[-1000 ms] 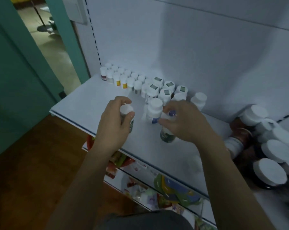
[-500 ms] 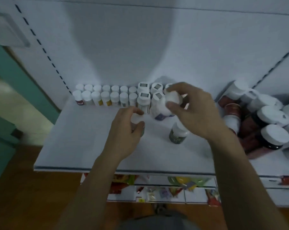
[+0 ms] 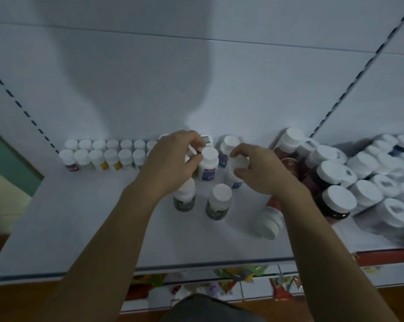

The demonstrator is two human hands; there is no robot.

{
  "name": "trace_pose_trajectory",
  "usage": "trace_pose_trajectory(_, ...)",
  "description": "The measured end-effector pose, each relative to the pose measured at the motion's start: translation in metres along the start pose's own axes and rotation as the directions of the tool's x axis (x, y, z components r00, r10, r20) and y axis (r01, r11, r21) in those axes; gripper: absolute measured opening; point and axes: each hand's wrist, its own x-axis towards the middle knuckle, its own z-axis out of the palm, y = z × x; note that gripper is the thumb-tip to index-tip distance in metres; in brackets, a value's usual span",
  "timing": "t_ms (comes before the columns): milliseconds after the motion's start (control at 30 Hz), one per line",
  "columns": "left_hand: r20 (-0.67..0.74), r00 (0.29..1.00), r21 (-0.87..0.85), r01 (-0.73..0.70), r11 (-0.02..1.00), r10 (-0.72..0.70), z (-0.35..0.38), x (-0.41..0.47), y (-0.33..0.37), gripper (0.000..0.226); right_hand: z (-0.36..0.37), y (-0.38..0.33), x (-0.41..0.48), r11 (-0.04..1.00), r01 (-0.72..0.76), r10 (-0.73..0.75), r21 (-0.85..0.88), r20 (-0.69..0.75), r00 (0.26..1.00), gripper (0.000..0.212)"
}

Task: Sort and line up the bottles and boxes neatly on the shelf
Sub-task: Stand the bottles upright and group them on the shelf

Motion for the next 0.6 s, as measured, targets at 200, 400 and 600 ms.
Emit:
trace_pose_trajectory(200, 0.157, 0.987, 0.216, -0.010, 0.976, -0.025, 0.022, 0.038, 0.012, 0.033, -0.013, -0.001, 0.039, 0.994, -0.015, 0.036, 0.105, -0.201, 0.979, 0.043)
trace_pose_trajectory(400, 0.167, 0.985, 0.264, -0.010, 0.965, -0.035, 0.030, 0.036, 0.008, 0.021, -0.002, -0.006, 0.067, 0.999, -0.042, 0.046, 0.027, -0.150, 0.988, 0.030)
trace_pose_trajectory(600, 0.135, 0.991, 0.243, -0.012, 0.970, -0.021, 0.033, 0.032, 0.008, 0.015, 0.002, -0.002, 0.074, 0.991, 0.080, -0.062, 0.111, -0.151, 0.987, 0.013)
